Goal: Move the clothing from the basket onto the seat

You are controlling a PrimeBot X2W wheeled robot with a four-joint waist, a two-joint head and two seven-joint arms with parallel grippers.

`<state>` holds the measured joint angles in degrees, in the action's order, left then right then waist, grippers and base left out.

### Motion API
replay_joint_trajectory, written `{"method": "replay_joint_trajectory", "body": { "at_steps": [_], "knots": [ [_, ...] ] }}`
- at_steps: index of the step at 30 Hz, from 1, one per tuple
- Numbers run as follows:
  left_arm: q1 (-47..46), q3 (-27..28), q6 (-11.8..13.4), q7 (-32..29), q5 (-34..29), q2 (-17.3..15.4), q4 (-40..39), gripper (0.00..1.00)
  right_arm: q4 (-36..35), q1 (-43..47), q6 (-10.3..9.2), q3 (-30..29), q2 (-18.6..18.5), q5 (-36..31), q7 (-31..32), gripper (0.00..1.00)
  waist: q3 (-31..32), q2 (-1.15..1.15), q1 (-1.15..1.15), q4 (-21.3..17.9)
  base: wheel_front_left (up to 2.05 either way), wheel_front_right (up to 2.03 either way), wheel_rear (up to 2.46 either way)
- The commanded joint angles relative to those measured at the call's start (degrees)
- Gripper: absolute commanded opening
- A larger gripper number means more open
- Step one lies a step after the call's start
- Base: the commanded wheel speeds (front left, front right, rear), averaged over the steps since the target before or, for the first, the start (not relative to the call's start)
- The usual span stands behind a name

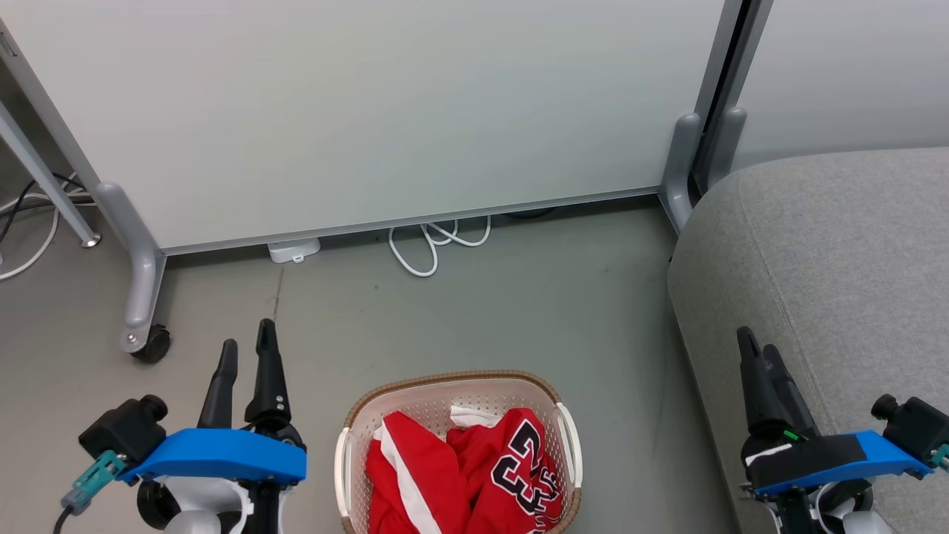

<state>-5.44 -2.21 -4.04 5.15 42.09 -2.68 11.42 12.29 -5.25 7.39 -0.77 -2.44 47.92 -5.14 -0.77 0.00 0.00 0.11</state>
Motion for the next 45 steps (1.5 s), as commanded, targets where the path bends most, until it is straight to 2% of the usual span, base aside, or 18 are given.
{"method": "replay_joint_trajectory", "body": {
  "at_steps": [1,24,45],
  "knots": [
    [-1.61,-0.4,0.12,0.49,-1.58,-0.39,-0.4,1.0,-0.48,-1.0,0.08,0.13,-0.39,-1.38,-0.48,1.0,0.0,0.0,0.0,0.03,0.0,0.0,0.0],
    [-2.38,-4.54,0.54,4.19,-16.44,-0.88,3.09,1.0,1.68,-0.92,0.11,1.55,-0.48,-16.68,-4.23,1.0,0.14,0.0,0.0,0.19,0.0,0.0,0.0],
    [-2.43,-5.95,-0.73,6.93,-26.27,-0.57,5.1,1.0,2.45,-0.82,0.13,2.98,-0.53,-27.21,-6.95,1.0,0.21,0.0,0.0,0.19,0.0,0.0,0.0]
  ]
}}
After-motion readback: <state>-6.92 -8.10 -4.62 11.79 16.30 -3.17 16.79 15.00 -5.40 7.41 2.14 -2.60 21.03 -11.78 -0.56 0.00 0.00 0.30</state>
